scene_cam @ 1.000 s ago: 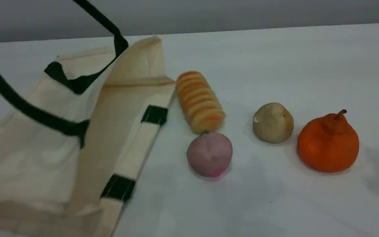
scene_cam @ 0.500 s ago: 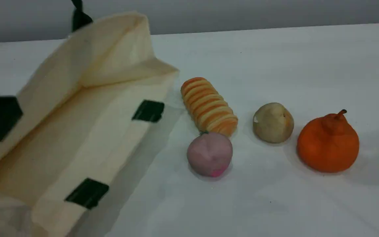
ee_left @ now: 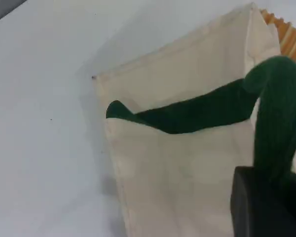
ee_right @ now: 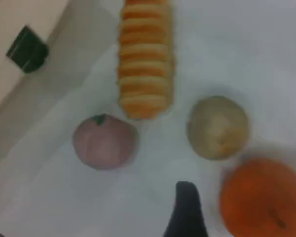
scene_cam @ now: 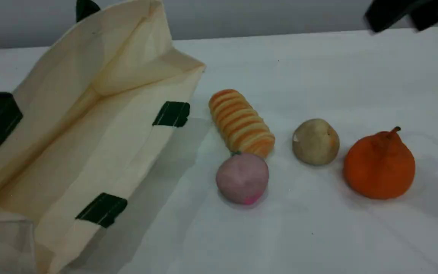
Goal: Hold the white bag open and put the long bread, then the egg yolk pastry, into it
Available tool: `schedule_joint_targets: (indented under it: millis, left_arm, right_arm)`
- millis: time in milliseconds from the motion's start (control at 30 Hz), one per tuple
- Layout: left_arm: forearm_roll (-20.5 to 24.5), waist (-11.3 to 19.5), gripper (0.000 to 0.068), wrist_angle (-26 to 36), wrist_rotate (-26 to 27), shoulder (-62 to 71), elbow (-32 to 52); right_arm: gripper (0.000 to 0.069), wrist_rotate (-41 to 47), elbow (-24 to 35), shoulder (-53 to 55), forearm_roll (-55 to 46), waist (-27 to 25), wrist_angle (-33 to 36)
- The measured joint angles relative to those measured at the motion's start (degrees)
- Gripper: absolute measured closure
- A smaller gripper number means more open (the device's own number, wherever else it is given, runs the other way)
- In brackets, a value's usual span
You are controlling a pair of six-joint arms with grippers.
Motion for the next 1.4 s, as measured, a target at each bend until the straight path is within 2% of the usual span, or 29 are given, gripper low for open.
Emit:
schedule_joint_targets:
  millis: [233, 333, 433, 733, 1200, 1400]
  left_arm:
    - [-0.1, 0.0, 0.0596, 0.0, -0.1, 0.0, 0.0]
    - [-0.2, 0.0, 0.0596, 0.0, -0.1, 0.0, 0.0]
    - [-0.2, 0.0, 0.0596, 0.0, -0.3, 0.0, 0.0]
    - [-0.5, 0.0, 0.0596, 0.0, -1.2, 0.0, 0.0]
    - [-0.5, 0.0, 0.0596, 0.0, -1.4, 0.0, 0.0]
    - [-1.9, 0.0, 0.0596, 0.0, -1.4, 0.0, 0.0]
  right_arm:
    - [0.0194, 0.1, 0.0, 8.5, 0.1, 10.4, -9.6]
    - [0.0194, 0.1, -0.4, 12.7, 0.2, 13.0, -14.4]
    - [0.0194, 0.1, -2.1, 17.1, -0.1, 13.0, -17.4]
    - [0.0194, 0.1, -9.6, 27.7, -0.7, 13.4, -17.8]
    - [0.0194, 0.1, -18.2, 35.2, -0.9, 14.4, -17.5]
    - [0.0194, 0.1, -21.1, 39.2, -0.9, 15.6, -17.0]
